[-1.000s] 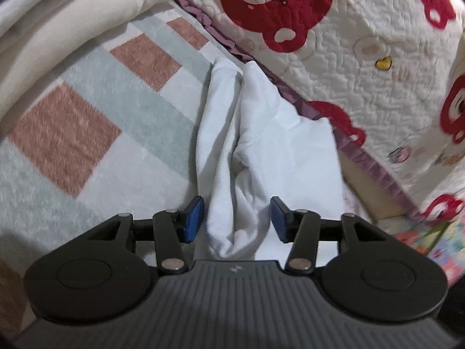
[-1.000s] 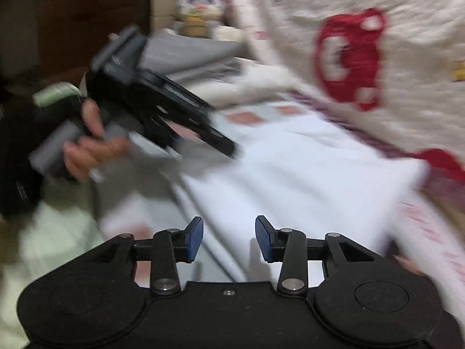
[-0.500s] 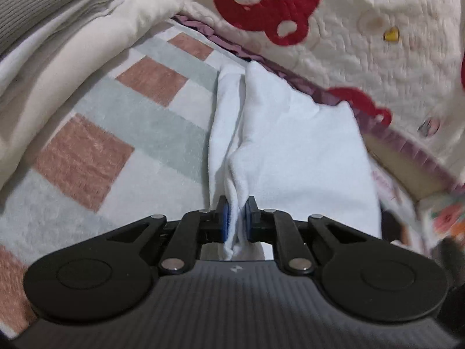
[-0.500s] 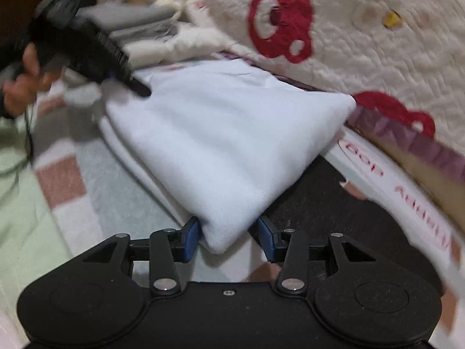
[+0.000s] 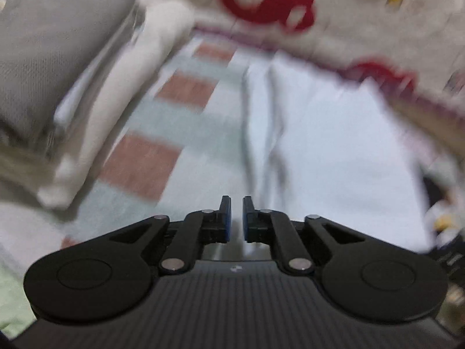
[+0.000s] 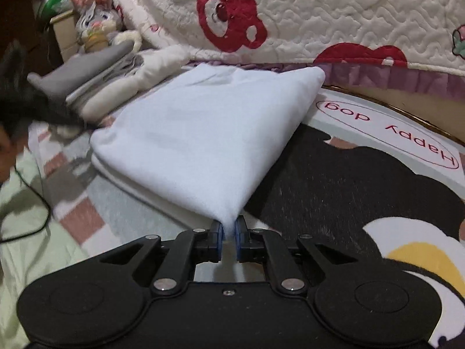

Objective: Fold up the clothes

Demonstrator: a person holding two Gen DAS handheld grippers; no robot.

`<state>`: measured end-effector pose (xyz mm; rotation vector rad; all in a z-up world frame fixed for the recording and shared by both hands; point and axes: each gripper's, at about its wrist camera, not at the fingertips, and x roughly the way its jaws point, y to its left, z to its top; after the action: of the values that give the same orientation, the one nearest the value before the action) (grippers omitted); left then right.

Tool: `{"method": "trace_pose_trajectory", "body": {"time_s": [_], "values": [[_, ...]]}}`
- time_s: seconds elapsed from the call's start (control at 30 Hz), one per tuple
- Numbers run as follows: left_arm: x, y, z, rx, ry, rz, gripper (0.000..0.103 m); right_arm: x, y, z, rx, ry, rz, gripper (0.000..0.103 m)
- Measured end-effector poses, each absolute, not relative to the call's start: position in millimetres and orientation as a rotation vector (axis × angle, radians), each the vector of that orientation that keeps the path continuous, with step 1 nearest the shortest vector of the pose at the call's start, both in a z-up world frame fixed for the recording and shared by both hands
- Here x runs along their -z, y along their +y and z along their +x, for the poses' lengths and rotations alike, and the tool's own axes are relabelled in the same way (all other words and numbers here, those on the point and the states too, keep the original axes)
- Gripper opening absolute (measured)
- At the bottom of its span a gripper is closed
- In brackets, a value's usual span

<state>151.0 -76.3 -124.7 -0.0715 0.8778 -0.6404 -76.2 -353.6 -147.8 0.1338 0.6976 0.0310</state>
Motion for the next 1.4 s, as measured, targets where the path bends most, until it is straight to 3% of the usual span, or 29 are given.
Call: {"method": "trace_pose_trajectory", "body": {"time_s": [0.17, 0.3, 0.4, 0.47, 0.57, 0.77, 0.9, 1.03, 1.1, 1.17, 1.2, 1.4], "values": [[114.8, -80.7, 150.2, 0.784, 0.815, -0.211, 0.024, 154.0, -357.4, -83.6, -0.065, 0.729, 0.132, 0.008], [124.9, -111.4, 158.4, 0.869, 0.819, -0.21, 0.024, 141.7, -353.5, -104.2, -0.055, 0.669, -0.089, 0.01], [132.3, -151.9, 175.7, 0.827, 0.949, -0.039, 0.025, 126.6, -372.1, -84.2, -0.028, 0.652, -0.12, 0.018], [128.1, -175.7, 185.7, 0.809, 0.914, 0.104, 0.026, 114.8, -381.6, -50.7, -0.047, 0.633, -0.104, 0.032], [125.4, -198.6, 225.5, 0.783, 0.935, 0.077, 0.027, 104.6, -394.2, -1.3, -0.065, 0.616, -0.068, 0.043], [142.5, -240.4, 260.2, 0.74, 0.881, 0.272, 0.043, 121.5, -409.8, 86.6, -0.046, 0.631, 0.02, 0.044], [154.9, -249.2, 270.6, 0.695, 0.851, 0.365, 0.045, 150.1, -421.4, 117.6, -0.024, 0.673, -0.027, 0.045], [158.1, -235.8, 278.8, 0.65, 0.874, 0.261, 0.05, 166.0, -443.9, 136.2, 0.005, 0.694, -0.016, 0.042], [157.9, -234.0, 276.9, 0.633, 0.861, 0.258, 0.051, 171.1, -452.1, 137.6, 0.014, 0.683, -0.037, 0.045], [155.1, -231.4, 274.2, 0.61, 0.84, 0.257, 0.051, 173.7, -465.2, 139.7, 0.019, 0.677, 0.013, 0.06], [153.2, -229.7, 275.2, 0.592, 0.829, 0.262, 0.05, 174.2, -470.5, 142.5, 0.026, 0.685, 0.035, 0.062], [133.0, -196.2, 279.5, 0.55, 0.862, 0.114, 0.045, 168.3, -494.2, 148.4, 0.101, 0.694, 0.223, 0.063]]}}
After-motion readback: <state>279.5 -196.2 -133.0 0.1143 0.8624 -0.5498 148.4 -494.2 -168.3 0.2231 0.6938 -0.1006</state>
